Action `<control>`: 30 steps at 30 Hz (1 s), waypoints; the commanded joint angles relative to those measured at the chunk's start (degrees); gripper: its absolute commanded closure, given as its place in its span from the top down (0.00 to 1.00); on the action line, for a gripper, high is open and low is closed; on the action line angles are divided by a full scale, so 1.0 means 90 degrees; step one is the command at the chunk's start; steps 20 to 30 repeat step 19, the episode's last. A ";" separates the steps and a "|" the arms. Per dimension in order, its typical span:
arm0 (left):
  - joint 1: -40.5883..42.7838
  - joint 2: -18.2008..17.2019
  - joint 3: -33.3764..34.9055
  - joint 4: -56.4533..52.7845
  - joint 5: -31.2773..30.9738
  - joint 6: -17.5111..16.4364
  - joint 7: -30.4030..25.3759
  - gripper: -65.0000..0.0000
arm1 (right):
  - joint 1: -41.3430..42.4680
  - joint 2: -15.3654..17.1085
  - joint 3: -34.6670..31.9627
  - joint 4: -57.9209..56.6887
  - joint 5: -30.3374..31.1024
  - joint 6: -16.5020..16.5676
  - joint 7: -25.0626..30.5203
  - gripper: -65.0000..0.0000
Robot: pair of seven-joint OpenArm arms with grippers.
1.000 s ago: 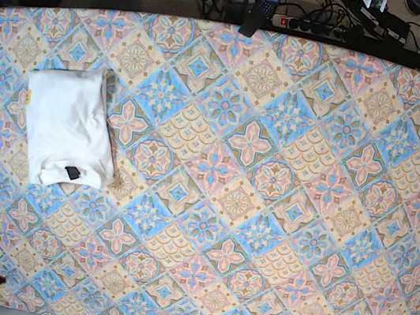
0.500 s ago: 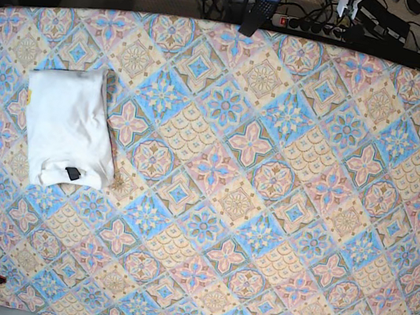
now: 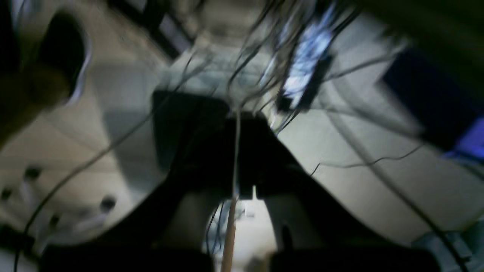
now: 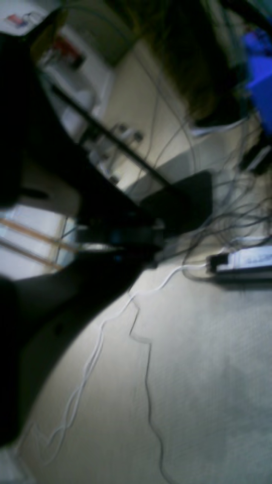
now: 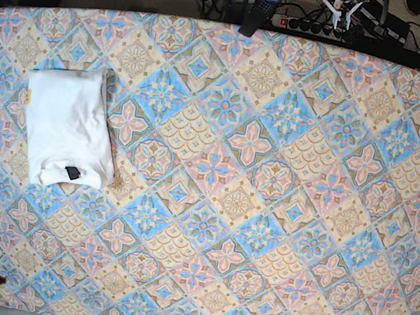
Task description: Fold the T-shirt properly
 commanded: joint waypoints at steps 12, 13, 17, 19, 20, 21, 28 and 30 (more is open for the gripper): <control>-0.0081 -0.0005 0.1211 -0.0545 -0.0043 0.0045 -0.0896 0.00 | 0.0357 0.0079 0.0031 -0.0857 0.0008 -0.1515 0.1325 0.02; -0.0081 -0.0005 0.1201 -0.0545 -0.0043 0.0045 -0.0896 0.00 | 0.0357 0.0079 0.0031 -0.0857 0.0008 -0.1642 0.1306 0.02; -0.0198 0.0005 0.1221 -0.0564 -0.0043 0.0045 -0.0896 0.00 | 0.0514 0.0079 0.0002 -0.0857 0.0008 -0.2199 0.1296 0.02; -0.0247 0.0005 0.1211 -0.0574 -0.0043 0.0045 -0.0896 0.00 | 0.0836 0.0049 -0.0008 -0.0877 -0.0002 -0.2297 0.1296 0.03; -0.0247 0.0005 0.1211 -0.0574 -0.0043 0.0045 -0.0896 0.00 | 0.0836 0.0049 -0.0008 -0.0877 -0.0002 -0.2297 0.1296 0.03; -0.0247 0.0005 0.1211 -0.0574 -0.0043 0.0045 -0.0896 0.00 | 0.0836 0.0049 -0.0008 -0.0877 -0.0002 -0.2297 0.1296 0.03; -0.0247 0.0005 0.1211 -0.0574 -0.0043 0.0045 -0.0896 0.00 | 0.0836 0.0049 -0.0008 -0.0877 -0.0002 -0.2297 0.1296 0.03; -0.0247 0.0005 0.1211 -0.0574 -0.0043 0.0045 -0.0896 0.00 | 0.0836 0.0049 -0.0008 -0.0877 -0.0002 -0.2297 0.1296 0.03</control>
